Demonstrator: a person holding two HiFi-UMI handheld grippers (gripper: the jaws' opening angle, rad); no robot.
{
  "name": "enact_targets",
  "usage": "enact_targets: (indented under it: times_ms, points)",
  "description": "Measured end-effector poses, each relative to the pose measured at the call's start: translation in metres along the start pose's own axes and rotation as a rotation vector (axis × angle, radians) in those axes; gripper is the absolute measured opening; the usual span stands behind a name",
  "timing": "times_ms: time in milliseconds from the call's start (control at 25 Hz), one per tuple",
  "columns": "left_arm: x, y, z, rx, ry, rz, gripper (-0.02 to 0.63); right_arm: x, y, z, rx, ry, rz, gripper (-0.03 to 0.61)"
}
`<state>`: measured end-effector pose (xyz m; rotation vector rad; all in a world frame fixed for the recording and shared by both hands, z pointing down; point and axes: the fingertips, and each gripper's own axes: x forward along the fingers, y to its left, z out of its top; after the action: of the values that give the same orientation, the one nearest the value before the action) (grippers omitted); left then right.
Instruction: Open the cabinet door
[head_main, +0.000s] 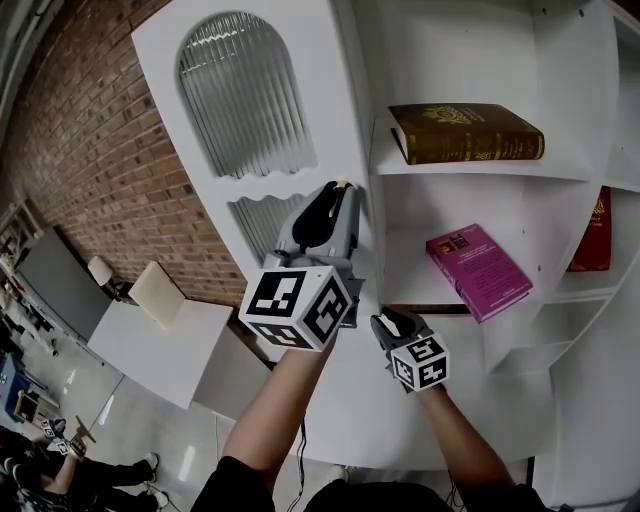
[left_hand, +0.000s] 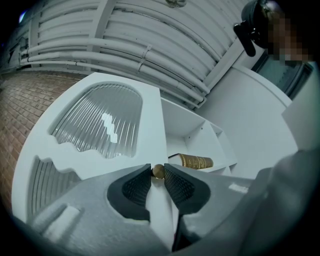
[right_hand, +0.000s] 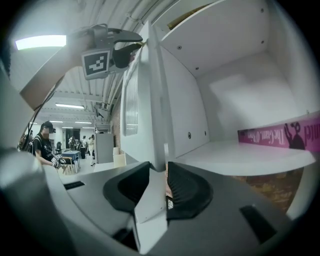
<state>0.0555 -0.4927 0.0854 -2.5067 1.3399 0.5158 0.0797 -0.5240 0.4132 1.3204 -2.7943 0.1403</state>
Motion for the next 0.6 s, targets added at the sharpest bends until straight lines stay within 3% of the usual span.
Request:
enact_targets:
  times_ms: [240,600]
  points:
    - [-0.006,0.001,0.000,-0.011,0.009,0.006,0.091,0.002,0.012,0.001,-0.106,0.032,0.034,0.103]
    - [-0.008,-0.002,0.003,-0.006,0.021,-0.004,0.091,-0.002,0.012,0.003,-0.045,0.024,0.046,0.098]
